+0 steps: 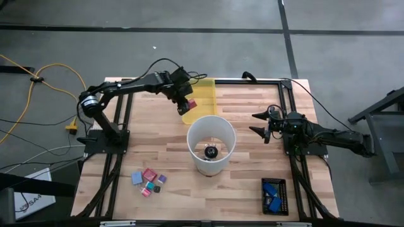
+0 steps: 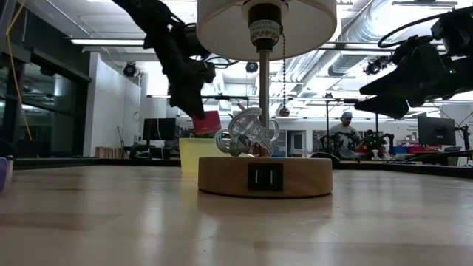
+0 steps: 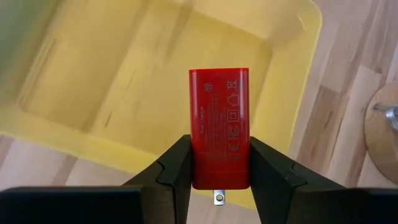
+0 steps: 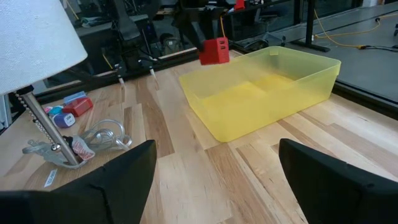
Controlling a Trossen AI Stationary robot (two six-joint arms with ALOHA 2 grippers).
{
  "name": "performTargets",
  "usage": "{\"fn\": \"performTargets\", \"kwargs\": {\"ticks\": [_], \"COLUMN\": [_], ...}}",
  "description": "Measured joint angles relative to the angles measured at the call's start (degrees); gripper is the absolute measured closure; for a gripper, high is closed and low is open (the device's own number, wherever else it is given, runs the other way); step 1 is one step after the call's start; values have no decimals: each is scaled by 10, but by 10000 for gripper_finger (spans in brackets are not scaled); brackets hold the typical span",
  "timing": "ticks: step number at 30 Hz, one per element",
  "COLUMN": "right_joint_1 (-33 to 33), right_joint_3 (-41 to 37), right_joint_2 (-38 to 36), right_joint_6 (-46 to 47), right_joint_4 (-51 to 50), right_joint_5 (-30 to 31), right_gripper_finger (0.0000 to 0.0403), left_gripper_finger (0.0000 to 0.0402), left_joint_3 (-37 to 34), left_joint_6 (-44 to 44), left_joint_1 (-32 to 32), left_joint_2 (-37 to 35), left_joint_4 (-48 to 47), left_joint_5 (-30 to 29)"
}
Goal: Pick & Place Office items
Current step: Put the bottom red charger adapter into the yellow bin
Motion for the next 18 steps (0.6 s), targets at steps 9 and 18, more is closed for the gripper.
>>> {"fn": "performTargets", "kwargs": {"ticks": [9, 18], "right_joint_1": [0, 0], "right_joint_3": [0, 0], "right_joint_2": [0, 0], "right_joint_6": [0, 0], "right_joint_4": [0, 0], "right_joint_5": [0, 0], "right_gripper_finger": [76, 76], "left_gripper_finger": [282, 282], "left_joint_3": [10, 11], "left_joint_6": [51, 99], "left_joint_1": [-8, -24], "left_joint_2": [35, 52], "left_joint_4": [-8, -5], "left_joint_5": [-2, -35]}}
